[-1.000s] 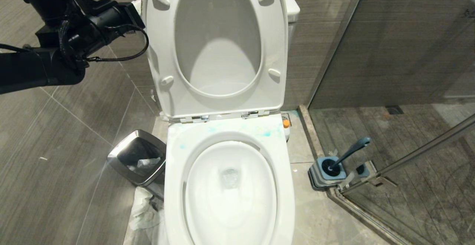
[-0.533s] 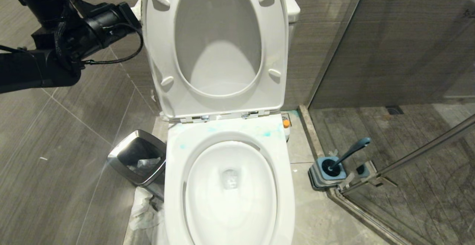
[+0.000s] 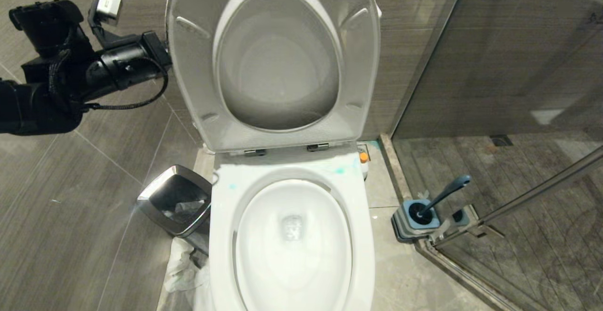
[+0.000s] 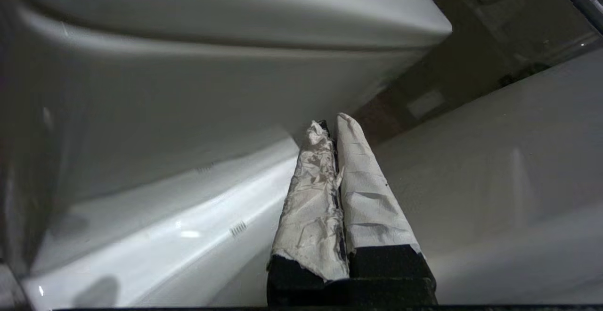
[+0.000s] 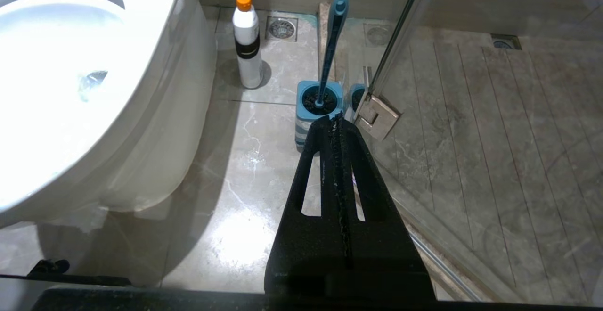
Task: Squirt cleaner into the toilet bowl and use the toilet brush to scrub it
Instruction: Close the toilet lid
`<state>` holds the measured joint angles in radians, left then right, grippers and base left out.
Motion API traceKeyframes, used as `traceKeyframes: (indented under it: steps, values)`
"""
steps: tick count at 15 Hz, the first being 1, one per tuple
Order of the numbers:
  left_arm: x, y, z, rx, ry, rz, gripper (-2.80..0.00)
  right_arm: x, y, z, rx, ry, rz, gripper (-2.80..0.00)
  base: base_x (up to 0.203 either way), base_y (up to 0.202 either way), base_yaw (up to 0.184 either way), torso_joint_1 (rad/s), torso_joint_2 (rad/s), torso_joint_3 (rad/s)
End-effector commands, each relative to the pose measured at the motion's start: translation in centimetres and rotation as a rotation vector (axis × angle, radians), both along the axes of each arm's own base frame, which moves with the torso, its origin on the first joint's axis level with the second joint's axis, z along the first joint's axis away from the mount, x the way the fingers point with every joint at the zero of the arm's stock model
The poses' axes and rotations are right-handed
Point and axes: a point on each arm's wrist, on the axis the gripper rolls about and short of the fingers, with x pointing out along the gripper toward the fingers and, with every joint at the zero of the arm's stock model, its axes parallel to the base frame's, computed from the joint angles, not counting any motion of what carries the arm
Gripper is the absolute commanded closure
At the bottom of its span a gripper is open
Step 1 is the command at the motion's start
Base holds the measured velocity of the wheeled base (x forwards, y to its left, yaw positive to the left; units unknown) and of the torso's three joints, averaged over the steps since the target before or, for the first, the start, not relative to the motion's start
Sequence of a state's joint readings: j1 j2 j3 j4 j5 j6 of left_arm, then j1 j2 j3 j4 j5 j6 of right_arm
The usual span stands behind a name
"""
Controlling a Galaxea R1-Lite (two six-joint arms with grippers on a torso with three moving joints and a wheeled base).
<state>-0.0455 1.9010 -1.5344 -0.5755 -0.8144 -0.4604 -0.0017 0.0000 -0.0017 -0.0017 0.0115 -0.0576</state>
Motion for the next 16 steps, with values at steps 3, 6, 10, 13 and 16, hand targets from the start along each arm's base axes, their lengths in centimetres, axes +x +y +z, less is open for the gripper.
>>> traceKeyframes:
  steps: [3,6,10,13,16]
  values:
    - [-8.6,0.5,2.1,0.008,0.102,-0.024,0.00,0.0,0.0,0.0,-0.001,0.002,0.001,0.00,0.000,0.000,0.000,0.000,0.00,0.000]
    - [-14.4,0.9,1.6,0.018,0.312,-0.026,0.00,0.0,0.0,0.0,-0.001,0.002,0.001,0.00,0.000,0.000,0.000,0.000,0.00,0.000]
    - [-19.9,1.0,-3.6,0.073,0.604,-0.036,0.00,0.0,0.0,0.0,-0.001,0.002,0.001,0.00,0.000,0.000,0.000,0.000,0.00,0.000]
    - [-22.6,1.7,-6.1,0.145,0.721,-0.019,0.00,0.0,0.0,0.0,-0.001,0.002,0.001,0.00,0.000,0.000,0.000,0.000,0.00,0.000]
    - [-22.0,2.4,-3.8,0.205,0.566,0.070,0.00,0.0,0.0,0.0,-0.001,0.002,0.001,0.00,0.000,0.000,0.000,0.000,0.00,0.000]
